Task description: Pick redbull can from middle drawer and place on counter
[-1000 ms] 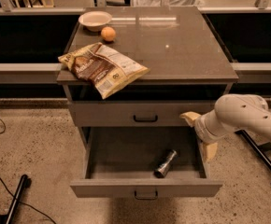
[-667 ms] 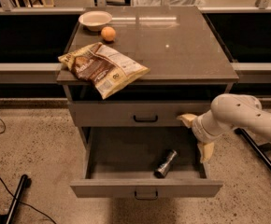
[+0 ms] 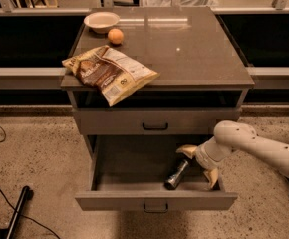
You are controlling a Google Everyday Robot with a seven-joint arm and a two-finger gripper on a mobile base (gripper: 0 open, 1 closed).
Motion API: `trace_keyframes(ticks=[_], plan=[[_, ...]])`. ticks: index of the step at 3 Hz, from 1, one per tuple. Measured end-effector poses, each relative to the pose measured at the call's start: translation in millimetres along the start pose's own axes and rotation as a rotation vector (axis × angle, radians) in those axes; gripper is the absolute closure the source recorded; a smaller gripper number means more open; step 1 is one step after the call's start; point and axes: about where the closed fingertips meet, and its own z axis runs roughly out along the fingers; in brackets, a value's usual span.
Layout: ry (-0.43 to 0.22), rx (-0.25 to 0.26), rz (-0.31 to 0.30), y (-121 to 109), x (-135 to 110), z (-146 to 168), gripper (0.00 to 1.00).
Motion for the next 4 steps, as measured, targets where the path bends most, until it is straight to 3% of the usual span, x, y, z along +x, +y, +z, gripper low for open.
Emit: trace_keyframes(ticks=[2,3,4], plan=[[0.093,-0.048,-0.294,-11,-21,62,0.0],[0.087,-0.08,-0.335,-7,-21,94,0.17],[0.061,-0.106,-0.328,-8,-22,108,0.4]])
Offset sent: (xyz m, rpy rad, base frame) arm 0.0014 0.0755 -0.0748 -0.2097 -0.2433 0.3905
